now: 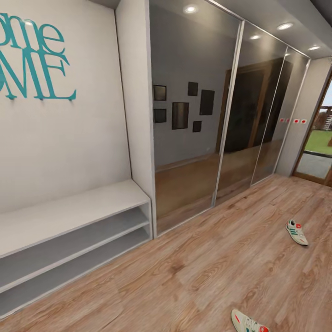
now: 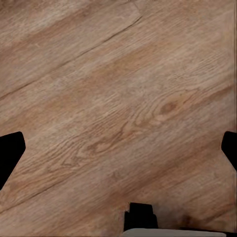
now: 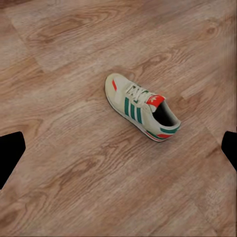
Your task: Pick up the two gym shoes and the two sandals from the corridor floor and place them onto the hallstand (shoe rack) in the corridor, making sure they are on the rack and not on the floor. Arrange them so the two gym shoes are next to each other and the two sandals are next to each other.
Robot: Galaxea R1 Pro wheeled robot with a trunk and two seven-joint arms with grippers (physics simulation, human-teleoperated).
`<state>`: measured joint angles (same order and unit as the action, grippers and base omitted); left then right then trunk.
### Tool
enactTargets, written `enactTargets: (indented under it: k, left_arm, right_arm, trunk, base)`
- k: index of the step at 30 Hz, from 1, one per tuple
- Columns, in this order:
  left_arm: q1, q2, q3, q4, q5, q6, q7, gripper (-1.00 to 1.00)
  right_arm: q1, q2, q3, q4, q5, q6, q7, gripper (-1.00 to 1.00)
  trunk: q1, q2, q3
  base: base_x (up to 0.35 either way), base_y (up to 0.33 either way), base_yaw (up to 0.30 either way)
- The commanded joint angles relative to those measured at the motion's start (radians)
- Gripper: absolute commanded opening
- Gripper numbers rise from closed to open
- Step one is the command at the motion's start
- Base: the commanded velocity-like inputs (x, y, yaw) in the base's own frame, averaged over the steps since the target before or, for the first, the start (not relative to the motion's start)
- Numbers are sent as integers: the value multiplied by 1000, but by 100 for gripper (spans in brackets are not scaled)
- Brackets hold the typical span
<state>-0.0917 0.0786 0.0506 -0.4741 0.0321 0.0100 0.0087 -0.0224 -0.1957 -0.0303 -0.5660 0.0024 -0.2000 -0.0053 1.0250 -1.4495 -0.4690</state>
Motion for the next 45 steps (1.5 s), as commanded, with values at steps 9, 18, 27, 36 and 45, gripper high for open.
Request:
enactTargets:
  k: [9,18,27,36,45]
  left_arm:
    - [4,16,2,0,2,-23,1,100]
    - [4,18,2,0,2,-26,2,100]
    - [4,19,2,0,3,-25,2,100]
    - [4,21,2,0,3,-25,2,100]
    - [5,21,2,0,3,-27,2,100]
  right_arm:
    - [-1,4,-4,25,4,-38,1,100]
    - [-1,5,-3,26,4,-39,1,100]
    - [-1,5,-4,26,4,-39,1,100]
    - [-1,6,-5,27,4,-39,1,100]
    - [-1,6,-6,27,3,-39,1,100]
  trunk:
    - [0,0,-1]
    - [0,0,-1]
    - [0,0,-1]
    - [0,0,-1]
    - [0,0,-1]
  base:
    - [98,-309,0]
    - [191,-285,0]
    - [220,-264,0]
    - [265,-212,82]
    - [85,-50,99]
